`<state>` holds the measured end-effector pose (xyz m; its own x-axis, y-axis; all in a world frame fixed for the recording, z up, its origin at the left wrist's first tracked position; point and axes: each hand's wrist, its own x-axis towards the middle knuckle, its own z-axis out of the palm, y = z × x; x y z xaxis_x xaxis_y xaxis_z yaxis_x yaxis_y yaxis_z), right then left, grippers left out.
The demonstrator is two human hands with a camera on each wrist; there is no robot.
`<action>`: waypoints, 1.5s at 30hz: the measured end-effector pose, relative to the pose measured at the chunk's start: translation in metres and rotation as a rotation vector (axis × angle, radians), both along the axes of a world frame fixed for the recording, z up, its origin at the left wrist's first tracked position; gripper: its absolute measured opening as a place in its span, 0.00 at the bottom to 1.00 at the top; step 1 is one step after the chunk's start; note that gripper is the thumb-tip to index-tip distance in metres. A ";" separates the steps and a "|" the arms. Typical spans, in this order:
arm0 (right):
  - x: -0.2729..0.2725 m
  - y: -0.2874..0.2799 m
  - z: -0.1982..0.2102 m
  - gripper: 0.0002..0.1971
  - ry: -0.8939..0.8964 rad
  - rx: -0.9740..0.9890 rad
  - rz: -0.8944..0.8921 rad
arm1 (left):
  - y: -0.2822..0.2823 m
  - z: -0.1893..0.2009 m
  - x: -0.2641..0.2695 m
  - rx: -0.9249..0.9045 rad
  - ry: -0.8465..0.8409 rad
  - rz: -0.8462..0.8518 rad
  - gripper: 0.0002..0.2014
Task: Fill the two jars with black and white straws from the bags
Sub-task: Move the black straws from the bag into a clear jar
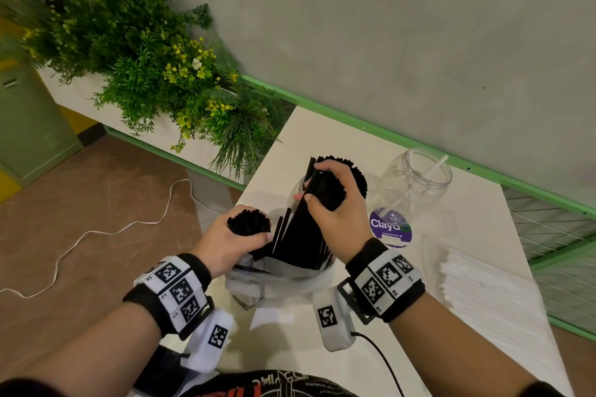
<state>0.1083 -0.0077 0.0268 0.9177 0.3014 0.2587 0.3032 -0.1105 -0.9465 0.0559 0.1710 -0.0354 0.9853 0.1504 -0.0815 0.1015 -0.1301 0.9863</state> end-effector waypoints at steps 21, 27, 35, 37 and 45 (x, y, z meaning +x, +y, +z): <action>0.024 -0.011 0.057 0.14 -0.011 0.199 -0.024 | -0.004 0.007 0.002 0.054 0.042 -0.001 0.09; 0.033 -0.023 0.066 0.14 -0.005 0.294 -0.149 | 0.000 0.009 0.006 0.112 0.062 0.030 0.09; 0.043 -0.042 0.072 0.16 0.029 0.420 -0.253 | 0.004 0.007 0.008 0.091 0.099 0.049 0.08; 0.045 -0.046 0.074 0.16 0.016 0.428 -0.279 | 0.005 0.006 0.010 0.094 0.104 0.049 0.08; 0.056 -0.063 0.091 0.16 -0.056 0.588 -0.390 | 0.007 0.004 0.012 0.053 0.112 0.058 0.08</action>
<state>0.1640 -0.0710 0.1174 0.9110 -0.2504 0.3277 0.3953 0.3038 -0.8669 0.0674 0.1784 -0.0310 0.9599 0.2142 -0.1807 0.2191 -0.1720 0.9604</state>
